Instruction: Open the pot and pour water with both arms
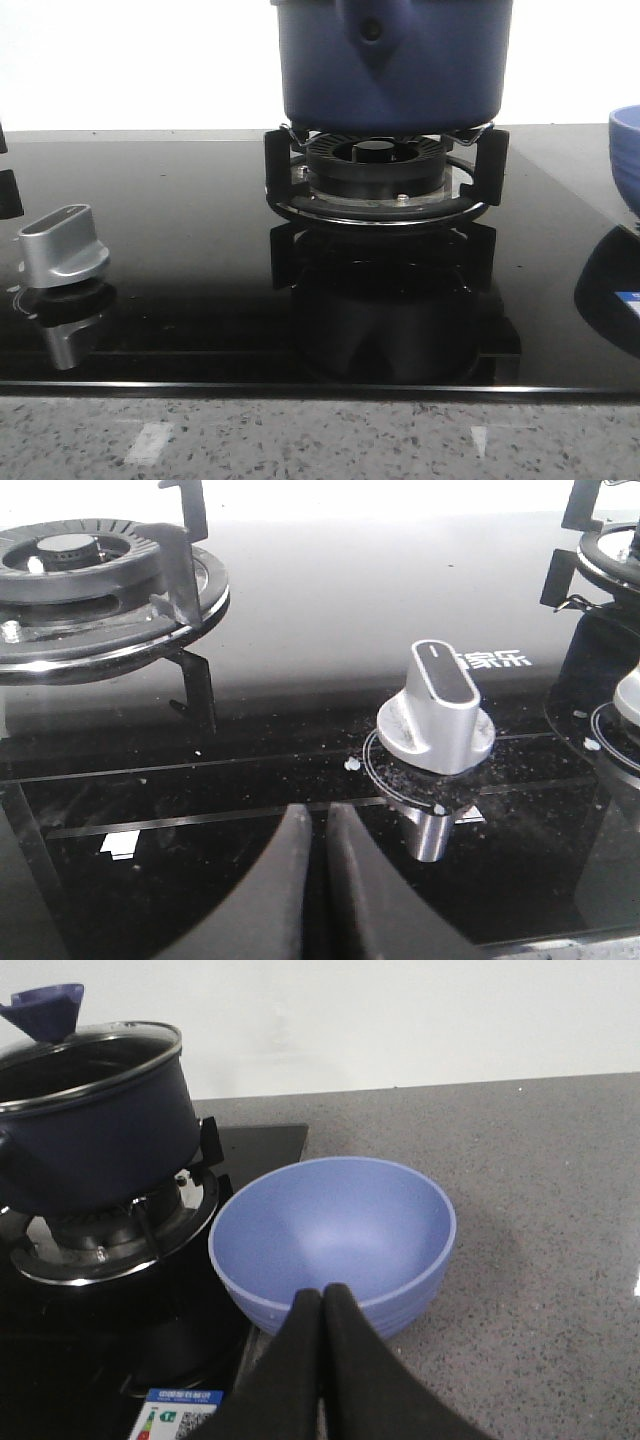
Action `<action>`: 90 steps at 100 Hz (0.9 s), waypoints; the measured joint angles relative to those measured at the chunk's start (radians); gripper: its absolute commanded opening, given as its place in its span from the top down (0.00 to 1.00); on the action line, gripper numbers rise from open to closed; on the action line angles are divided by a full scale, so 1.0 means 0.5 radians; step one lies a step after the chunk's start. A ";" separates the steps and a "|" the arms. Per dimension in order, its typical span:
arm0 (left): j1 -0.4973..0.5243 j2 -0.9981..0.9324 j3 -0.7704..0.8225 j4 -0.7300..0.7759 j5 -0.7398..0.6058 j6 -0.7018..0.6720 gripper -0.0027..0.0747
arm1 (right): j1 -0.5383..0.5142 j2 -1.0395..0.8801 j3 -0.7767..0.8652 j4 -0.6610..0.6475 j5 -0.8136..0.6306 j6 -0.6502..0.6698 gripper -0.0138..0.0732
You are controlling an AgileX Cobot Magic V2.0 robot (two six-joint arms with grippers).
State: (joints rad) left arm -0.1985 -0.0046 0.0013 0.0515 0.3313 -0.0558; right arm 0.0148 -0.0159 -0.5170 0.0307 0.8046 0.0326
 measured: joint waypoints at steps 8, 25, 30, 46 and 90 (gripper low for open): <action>0.000 0.000 0.000 0.000 0.000 0.000 0.99 | 0.000 0.000 0.065 0.000 -0.014 0.000 0.92; 0.000 0.000 0.000 0.000 0.000 0.000 0.99 | -0.070 0.000 0.355 0.000 -0.380 0.000 0.92; 0.000 0.000 0.000 -0.003 0.000 0.000 0.99 | -0.112 0.000 0.474 0.000 -0.606 0.000 0.92; 0.000 0.000 0.000 -0.003 0.000 0.000 0.99 | -0.262 0.000 0.863 0.000 -1.080 0.000 0.92; 0.000 0.000 0.000 -0.003 0.000 0.000 0.99 | -0.306 0.000 1.056 -0.008 -0.965 0.000 0.92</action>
State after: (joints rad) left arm -0.1985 -0.0046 0.0013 0.0498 0.3313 -0.0558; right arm -0.1380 -0.0159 0.0110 0.0266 0.3221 0.0326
